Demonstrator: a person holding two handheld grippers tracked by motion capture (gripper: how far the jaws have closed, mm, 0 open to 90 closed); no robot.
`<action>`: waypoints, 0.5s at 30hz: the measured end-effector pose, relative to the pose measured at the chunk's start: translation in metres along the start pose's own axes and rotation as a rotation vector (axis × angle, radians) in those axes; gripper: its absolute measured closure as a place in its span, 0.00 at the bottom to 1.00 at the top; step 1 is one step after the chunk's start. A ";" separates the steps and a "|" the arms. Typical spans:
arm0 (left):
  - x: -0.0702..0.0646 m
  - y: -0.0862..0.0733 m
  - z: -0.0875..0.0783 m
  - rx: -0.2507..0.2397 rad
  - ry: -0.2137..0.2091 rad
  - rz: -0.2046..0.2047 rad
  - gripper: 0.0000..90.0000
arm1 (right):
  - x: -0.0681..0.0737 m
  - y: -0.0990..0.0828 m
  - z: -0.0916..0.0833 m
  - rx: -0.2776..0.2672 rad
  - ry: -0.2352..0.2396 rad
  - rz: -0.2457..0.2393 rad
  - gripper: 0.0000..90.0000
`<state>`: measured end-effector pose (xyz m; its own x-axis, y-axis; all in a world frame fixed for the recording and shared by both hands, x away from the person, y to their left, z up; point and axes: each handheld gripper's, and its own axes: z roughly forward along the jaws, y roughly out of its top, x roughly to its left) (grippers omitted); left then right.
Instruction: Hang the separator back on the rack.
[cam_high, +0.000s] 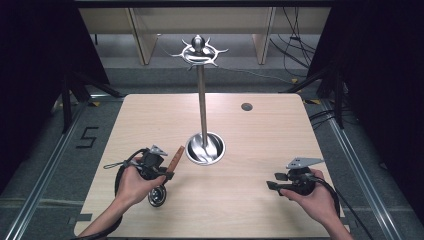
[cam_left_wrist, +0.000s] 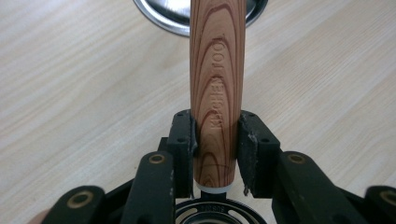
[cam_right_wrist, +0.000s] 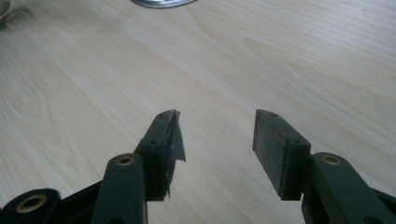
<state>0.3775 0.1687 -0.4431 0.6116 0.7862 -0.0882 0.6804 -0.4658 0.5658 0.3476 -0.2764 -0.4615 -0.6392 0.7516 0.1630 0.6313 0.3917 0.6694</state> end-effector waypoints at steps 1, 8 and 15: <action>0.000 -0.003 -0.003 -0.034 -0.004 -0.001 0.76 | 0.000 0.000 0.000 -0.002 0.003 0.001 0.56; -0.004 -0.009 -0.018 -0.128 -0.022 -0.001 0.76 | 0.000 0.000 0.000 -0.002 -0.001 0.001 0.57; -0.005 -0.008 -0.026 -0.210 -0.026 0.043 0.76 | 0.000 0.000 0.000 -0.004 0.003 0.004 0.56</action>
<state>0.3584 0.1791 -0.4257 0.6505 0.7553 -0.0800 0.5560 -0.4018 0.7276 0.3475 -0.2762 -0.4615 -0.6382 0.7514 0.1676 0.6318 0.3868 0.6717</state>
